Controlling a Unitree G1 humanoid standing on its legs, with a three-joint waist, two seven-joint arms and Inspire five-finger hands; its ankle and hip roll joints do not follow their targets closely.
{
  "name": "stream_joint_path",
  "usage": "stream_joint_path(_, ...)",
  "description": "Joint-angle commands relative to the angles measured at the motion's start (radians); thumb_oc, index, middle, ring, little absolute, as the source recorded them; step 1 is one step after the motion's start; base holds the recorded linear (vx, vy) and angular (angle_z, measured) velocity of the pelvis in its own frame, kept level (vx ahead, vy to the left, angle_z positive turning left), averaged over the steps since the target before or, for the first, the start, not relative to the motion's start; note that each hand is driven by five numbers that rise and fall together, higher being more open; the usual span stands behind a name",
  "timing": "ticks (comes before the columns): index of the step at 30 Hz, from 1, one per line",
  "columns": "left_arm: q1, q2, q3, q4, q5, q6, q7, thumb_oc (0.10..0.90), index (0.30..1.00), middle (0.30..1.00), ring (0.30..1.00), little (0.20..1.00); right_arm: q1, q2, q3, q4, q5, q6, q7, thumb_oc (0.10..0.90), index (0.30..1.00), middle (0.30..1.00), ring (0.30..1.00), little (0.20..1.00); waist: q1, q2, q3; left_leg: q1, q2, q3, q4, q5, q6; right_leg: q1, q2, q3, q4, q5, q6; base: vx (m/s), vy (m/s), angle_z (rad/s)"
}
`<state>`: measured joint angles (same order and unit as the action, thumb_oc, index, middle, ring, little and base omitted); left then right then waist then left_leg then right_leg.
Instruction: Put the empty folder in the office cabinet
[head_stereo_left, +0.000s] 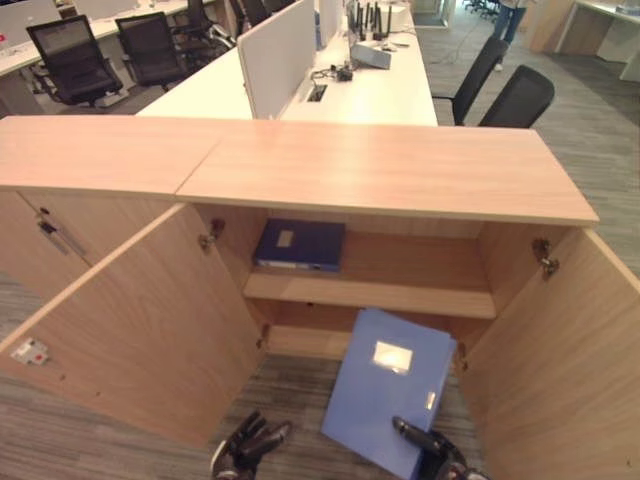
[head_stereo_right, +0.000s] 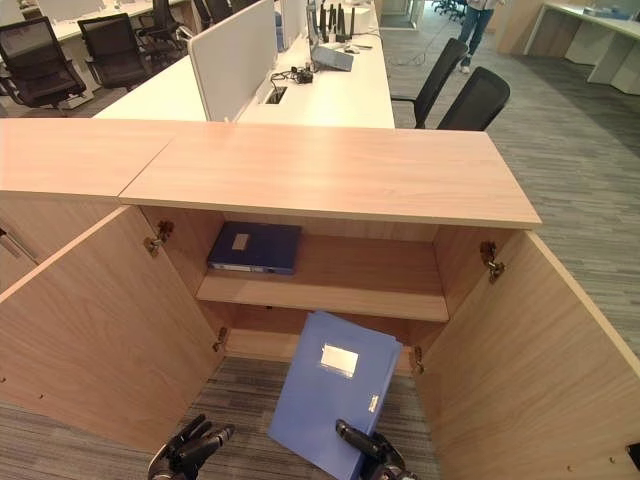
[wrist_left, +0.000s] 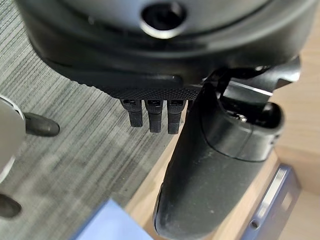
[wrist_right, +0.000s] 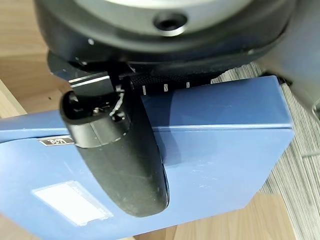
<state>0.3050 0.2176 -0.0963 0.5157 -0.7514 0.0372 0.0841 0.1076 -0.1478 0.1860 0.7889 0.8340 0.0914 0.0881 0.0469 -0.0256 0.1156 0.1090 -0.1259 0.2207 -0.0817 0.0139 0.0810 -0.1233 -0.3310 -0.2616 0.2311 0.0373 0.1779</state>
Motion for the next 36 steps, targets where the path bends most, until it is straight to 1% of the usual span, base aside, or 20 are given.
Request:
stream_joint_path(1, -0.121, -0.026, 0.014, -0.023, -0.060, -0.075, 0.002, 0.800, 0.900, 0.900, 0.900, 0.900, -0.098, 0.042, 0.025, -0.101, 0.076, -0.060, 0.029, 0.400, 0.300, 0.300, 0.300, 0.300, 0.014, -0.007, 0.050, 0.008, 0.031, -0.119, -0.006, -0.128, -0.030, -0.012, 0.036, -0.029, 0.015, 0.053, 0.022, -0.03, -0.111, -0.32)
stream_joint_path(4, -0.149, -0.047, -0.013, 0.025, -0.128, -0.074, 0.022, 0.800, 0.900, 0.900, 0.900, 0.900, -0.143, 0.038, 0.060, -0.107, 0.124, -0.058, 0.013, 0.400, 0.300, 0.300, 0.300, 0.300, 0.000, -0.006, 0.081, -0.020, 0.043, -0.105, -0.006, -0.116, -0.041, -0.101, 0.121, -0.029, -0.099, 0.085, 0.022, 0.02, -0.117, -0.45)
stream_joint_path(5, -0.138, -0.063, -0.025, -0.004, -0.172, -0.076, 0.019, 0.800, 0.900, 0.900, 0.900, 0.900, -0.140, 0.039, 0.074, -0.145, 0.159, -0.055, 0.006, 0.400, 0.300, 0.300, 0.300, 0.300, -0.005, -0.014, 0.084, -0.021, 0.039, -0.124, -0.006, -0.119, -0.044, -0.095, 0.154, 0.001, -0.166, 0.093, 0.019, 0.29, -0.205, -0.34)
stream_joint_path(6, -0.114, -0.067, -0.037, -0.014, -0.164, -0.077, 0.017, 0.800, 0.900, 0.900, 0.900, 0.900, -0.135, 0.023, 0.092, -0.198, 0.174, -0.068, 0.011, 0.400, 0.300, 0.300, 0.300, 0.300, -0.001, -0.020, 0.083, -0.028, 0.037, -0.136, -0.006, -0.124, -0.050, -0.073, 0.166, -0.002, -0.199, 0.097, 0.006, 0.32, -0.230, 0.33)
stream_joint_path(8, -0.087, -0.062, -0.046, -0.024, -0.168, -0.071, 0.008, 0.800, 0.900, 0.900, 0.900, 0.900, -0.159, -0.014, 0.110, -0.301, 0.184, -0.080, 0.022, 0.400, 0.300, 0.300, 0.300, 0.300, -0.002, -0.012, 0.075, -0.058, 0.063, -0.150, -0.006, -0.116, -0.068, -0.078, 0.175, -0.026, -0.208, 0.085, -0.010, 0.27, -0.259, 1.19)
stream_joint_path(10, -0.069, -0.056, -0.047, -0.014, -0.156, -0.057, 0.000, 0.800, 0.900, 0.900, 0.900, 0.900, -0.170, -0.040, 0.111, -0.383, 0.197, -0.094, 0.027, 0.400, 0.300, 0.300, 0.300, 0.300, -0.005, -0.005, 0.071, -0.076, 0.080, -0.166, -0.006, -0.109, -0.079, -0.084, 0.175, -0.046, -0.202, 0.071, -0.018, 0.23, -0.228, 0.75)
stream_joint_path(12, -0.061, -0.053, -0.060, 0.003, -0.162, -0.050, -0.007, 0.800, 0.900, 0.900, 0.900, 0.900, -0.228, -0.080, 0.080, -0.488, 0.230, -0.142, 0.002, 0.400, 0.300, 0.300, 0.300, 0.300, -0.001, 0.007, 0.076, -0.095, 0.100, -0.188, -0.006, -0.103, -0.095, -0.108, 0.174, -0.066, -0.165, 0.041, -0.031, 0.25, -0.253, 0.38)
stream_joint_path(13, -0.062, -0.054, -0.067, 0.002, -0.169, -0.051, -0.007, 0.800, 0.900, 0.900, 0.900, 0.900, -0.277, -0.087, 0.029, -0.520, 0.275, -0.190, -0.028, 0.400, 0.300, 0.300, 0.300, 0.300, 0.003, 0.020, 0.083, -0.113, 0.112, -0.203, -0.006, -0.095, -0.105, -0.129, 0.173, -0.080, -0.138, 0.020, -0.040, 0.17, -0.181, 0.52)
stream_joint_path(14, -0.065, -0.057, -0.072, 0.001, -0.173, -0.048, -0.005, 0.800, 0.900, 0.900, 0.900, 0.900, -0.296, -0.078, 0.008, -0.528, 0.301, -0.211, -0.048, 0.400, 0.300, 0.300, 0.300, 0.300, 0.004, 0.024, 0.085, -0.121, 0.114, -0.212, -0.006, -0.094, -0.106, -0.133, 0.171, -0.085, -0.133, 0.015, -0.044, 0.20, -0.219, 0.54)
stream_joint_path(15, -0.071, -0.067, -0.086, -0.005, -0.180, -0.045, 0.003, 0.800, 0.900, 0.900, 0.900, 0.900, -0.322, -0.031, -0.057, -0.587, 0.366, -0.265, -0.071, 0.400, 0.300, 0.300, 0.300, 0.300, 0.005, 0.034, 0.090, -0.139, 0.122, -0.225, -0.006, -0.091, -0.111, -0.145, 0.174, -0.096, -0.120, -0.003, -0.052, 0.14, -0.157, 0.52)
stream_joint_path(16, -0.074, -0.070, -0.090, -0.010, -0.182, -0.047, 0.005, 0.800, 0.900, 0.900, 0.900, 0.900, -0.334, -0.020, -0.068, -0.613, 0.393, -0.300, -0.077, 0.400, 0.300, 0.300, 0.300, 0.300, 0.007, 0.039, 0.093, -0.150, 0.128, -0.229, -0.006, -0.085, -0.115, -0.158, 0.175, -0.102, -0.104, -0.014, -0.056, 0.16, -0.191, 0.30)
stream_joint_path(19, -0.074, -0.068, -0.104, -0.029, -0.176, -0.048, 0.007, 0.800, 0.900, 0.900, 0.900, 0.900, -0.381, -0.030, -0.103, -0.681, 0.397, -0.353, -0.097, 0.400, 0.300, 0.300, 0.300, 0.300, 0.014, 0.046, 0.105, -0.173, 0.147, -0.244, -0.006, -0.077, -0.126, -0.185, 0.178, -0.113, -0.071, -0.043, -0.070, 0.10, -0.159, 0.21)
stream_joint_path(20, -0.069, -0.066, -0.106, -0.034, -0.165, -0.047, 0.004, 0.800, 0.900, 0.900, 0.900, 0.900, -0.406, -0.035, -0.123, -0.727, 0.402, -0.390, -0.099, 0.400, 0.300, 0.300, 0.300, 0.300, 0.019, 0.047, 0.111, -0.187, 0.162, -0.250, -0.006, -0.069, -0.135, -0.196, 0.179, -0.126, -0.058, -0.056, -0.077, 0.08, -0.152, 0.21)
stream_joint_path(21, -0.069, -0.066, -0.106, -0.034, -0.165, -0.047, 0.004, 0.800, 0.900, 0.900, 0.900, 0.900, -0.406, -0.035, -0.123, -0.728, 0.401, -0.390, -0.100, 0.400, 0.300, 0.300, 0.300, 0.300, 0.018, 0.047, 0.110, -0.188, 0.162, -0.250, -0.006, -0.069, -0.136, -0.197, 0.179, -0.127, -0.058, -0.057, -0.077, 0.08, -0.157, 0.15)
stream_joint_path(24, -0.051, -0.065, -0.112, -0.038, -0.155, -0.045, 0.000, 0.800, 0.900, 0.900, 0.900, 0.900, -0.442, -0.028, -0.148, -0.744, 0.418, -0.446, -0.119, 0.400, 0.300, 0.300, 0.300, 0.300, 0.028, 0.050, 0.119, -0.200, 0.181, -0.256, -0.006, -0.062, -0.143, -0.210, 0.188, -0.133, -0.043, -0.077, -0.089, 0.08, -0.139, 0.13)
stream_joint_path(27, -0.042, -0.063, -0.110, -0.038, -0.161, -0.044, 0.008, 0.800, 0.900, 0.900, 0.900, 0.900, -0.496, -0.012, -0.196, -0.715, 0.440, -0.487, -0.163, 0.400, 0.300, 0.300, 0.300, 0.300, 0.038, 0.057, 0.131, -0.210, 0.194, -0.248, -0.006, -0.050, -0.146, -0.222, 0.192, -0.136, -0.033, -0.090, -0.096, 0.06, -0.117, 0.22)
stream_joint_path(29, -0.035, -0.057, -0.126, -0.056, -0.173, -0.050, 0.015, 0.800, 0.900, 0.900, 0.900, 0.900, -0.554, -0.005, -0.237, -0.685, 0.456, -0.539, -0.208, 0.400, 0.300, 0.300, 0.300, 0.300, 0.047, 0.066, 0.158, -0.230, 0.202, -0.199, 0.010, -0.024, -0.148, -0.210, 0.188, -0.142, -0.046, -0.103, -0.105, 0.02, -0.091, 0.21)
stream_joint_path(30, -0.036, -0.057, -0.127, -0.058, -0.174, -0.050, 0.016, 0.800, 0.900, 0.900, 0.900, 0.900, -0.556, -0.005, -0.238, -0.684, 0.456, -0.539, -0.209, 0.400, 0.300, 0.300, 0.300, 0.300, 0.048, 0.065, 0.160, -0.231, 0.201, -0.200, 0.012, -0.025, -0.148, -0.210, 0.188, -0.142, -0.046, -0.103, -0.106, -0.03, -0.052, 0.19)
stream_joint_path(34, -0.033, -0.040, -0.167, -0.081, -0.169, -0.047, 0.015, 0.800, 0.900, 0.900, 0.900, 0.900, -0.670, 0.012, -0.303, -0.622, 0.491, -0.606, -0.266, 0.400, 0.300, 0.300, 0.300, 0.300, 0.057, 0.085, 0.200, -0.309, 0.194, -0.118, 0.104, -0.029, -0.142, -0.208, 0.165, -0.161, -0.061, -0.097, -0.105, -0.03, -0.010, 0.22)
stream_joint_path(36, -0.013, -0.028, -0.198, -0.086, -0.158, -0.033, 0.007, 0.800, 0.900, 0.900, 0.900, 0.900, -0.765, 0.035, -0.325, -0.552, 0.508, -0.641, -0.310, 0.400, 0.300, 0.300, 0.300, 0.300, 0.069, 0.104, 0.188, -0.291, 0.197, -0.101, 0.050, -0.024, -0.139, -0.238, 0.165, -0.162, -0.050, -0.096, -0.098, 0.05, 0.041, 0.08)
